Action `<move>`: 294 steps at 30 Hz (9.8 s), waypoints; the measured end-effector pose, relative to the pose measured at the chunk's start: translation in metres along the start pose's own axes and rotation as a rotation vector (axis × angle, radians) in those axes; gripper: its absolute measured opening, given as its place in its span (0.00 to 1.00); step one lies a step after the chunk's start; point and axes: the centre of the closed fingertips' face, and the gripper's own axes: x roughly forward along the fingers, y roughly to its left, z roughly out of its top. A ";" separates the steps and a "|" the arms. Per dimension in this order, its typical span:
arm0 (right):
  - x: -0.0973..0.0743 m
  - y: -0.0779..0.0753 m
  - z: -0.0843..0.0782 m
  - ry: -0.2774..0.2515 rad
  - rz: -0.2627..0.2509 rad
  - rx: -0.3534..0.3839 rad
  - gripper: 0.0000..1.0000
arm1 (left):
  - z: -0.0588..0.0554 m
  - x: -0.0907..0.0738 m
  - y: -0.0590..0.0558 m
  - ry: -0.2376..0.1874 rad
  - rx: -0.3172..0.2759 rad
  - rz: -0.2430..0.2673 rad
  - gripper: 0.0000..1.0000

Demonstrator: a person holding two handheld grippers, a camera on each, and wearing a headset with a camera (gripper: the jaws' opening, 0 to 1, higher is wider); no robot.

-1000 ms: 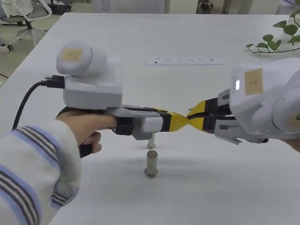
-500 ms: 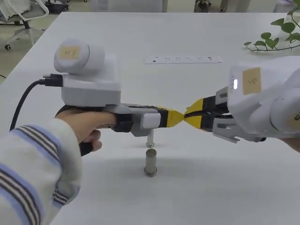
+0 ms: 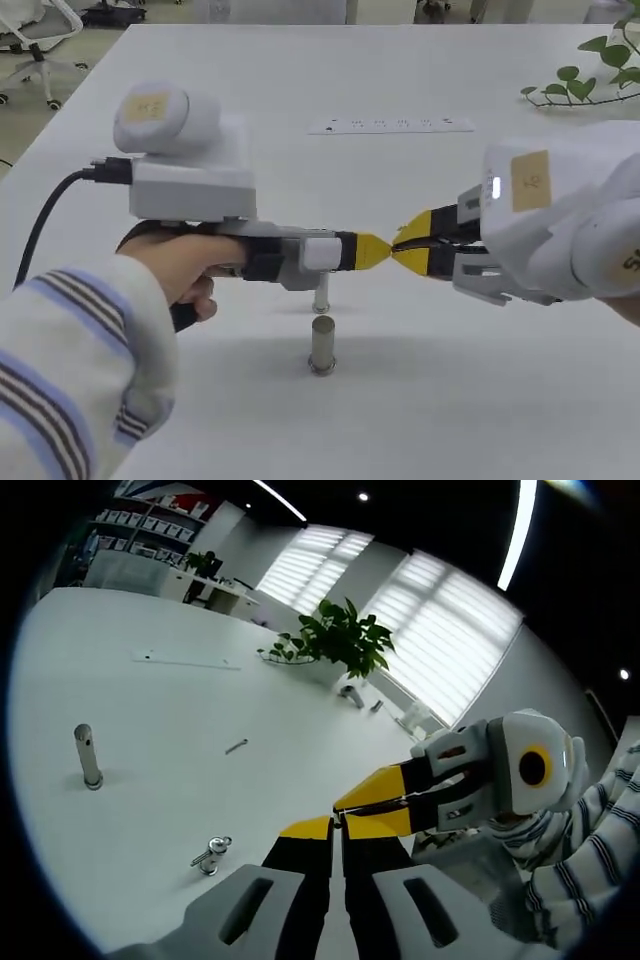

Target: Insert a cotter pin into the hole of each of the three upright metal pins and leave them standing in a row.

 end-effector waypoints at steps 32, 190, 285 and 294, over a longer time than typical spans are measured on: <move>0.000 0.012 0.005 -0.057 0.082 0.056 0.06 | -0.011 -0.007 -0.003 0.067 0.029 0.007 0.00; 0.031 0.082 -0.029 0.105 0.499 0.387 0.04 | -0.097 -0.018 0.062 0.222 0.612 0.010 0.12; 0.063 0.079 0.016 -0.067 0.395 0.604 0.23 | -0.101 -0.057 0.062 0.124 0.481 0.021 0.71; 0.067 0.083 0.017 -0.113 0.403 0.650 0.22 | -0.098 -0.069 0.072 0.081 0.457 0.095 0.94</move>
